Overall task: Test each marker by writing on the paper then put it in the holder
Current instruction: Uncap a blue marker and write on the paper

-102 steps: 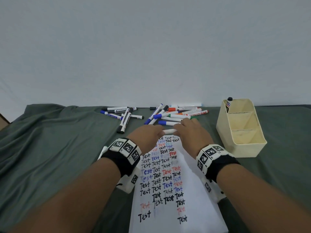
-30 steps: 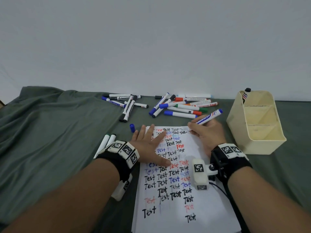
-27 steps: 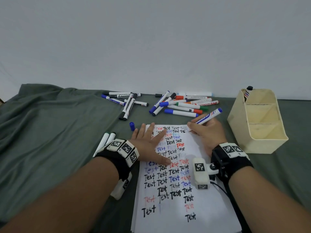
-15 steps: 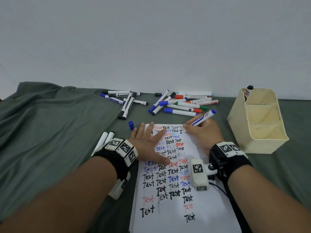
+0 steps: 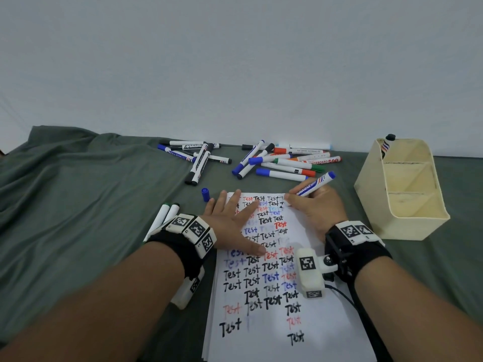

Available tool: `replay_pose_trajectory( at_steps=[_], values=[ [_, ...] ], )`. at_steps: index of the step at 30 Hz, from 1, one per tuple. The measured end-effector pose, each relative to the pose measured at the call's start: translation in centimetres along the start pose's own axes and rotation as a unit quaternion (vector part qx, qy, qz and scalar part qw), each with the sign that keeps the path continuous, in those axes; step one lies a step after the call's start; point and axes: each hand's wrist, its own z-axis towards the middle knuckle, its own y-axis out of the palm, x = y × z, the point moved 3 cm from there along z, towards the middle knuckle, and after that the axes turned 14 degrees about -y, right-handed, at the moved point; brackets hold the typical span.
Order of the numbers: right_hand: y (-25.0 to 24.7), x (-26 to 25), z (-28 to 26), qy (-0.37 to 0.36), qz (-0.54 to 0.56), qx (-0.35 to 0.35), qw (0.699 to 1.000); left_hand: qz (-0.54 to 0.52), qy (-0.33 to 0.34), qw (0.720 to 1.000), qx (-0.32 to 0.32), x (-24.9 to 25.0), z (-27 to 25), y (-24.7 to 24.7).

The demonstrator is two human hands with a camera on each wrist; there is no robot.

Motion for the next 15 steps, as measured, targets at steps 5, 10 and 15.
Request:
replay_pose_trajectory(
  at_steps=[5,10,15],
  values=[
    [-0.6,0.57,-0.11,0.019,0.026,0.048,0.998,0.003,0.002,1.0,0.0,0.04,-0.07,-0.02],
    [-0.5,0.7,-0.26,0.018,0.038,0.047,0.998,0.002,0.003,1.0,0.003,0.04,-0.17,-0.02],
    [-0.4,0.51,-0.32,0.016,0.037,0.03,0.999,0.001,0.002,1.0,0.007,0.11,-0.35,-0.03]
  ],
)
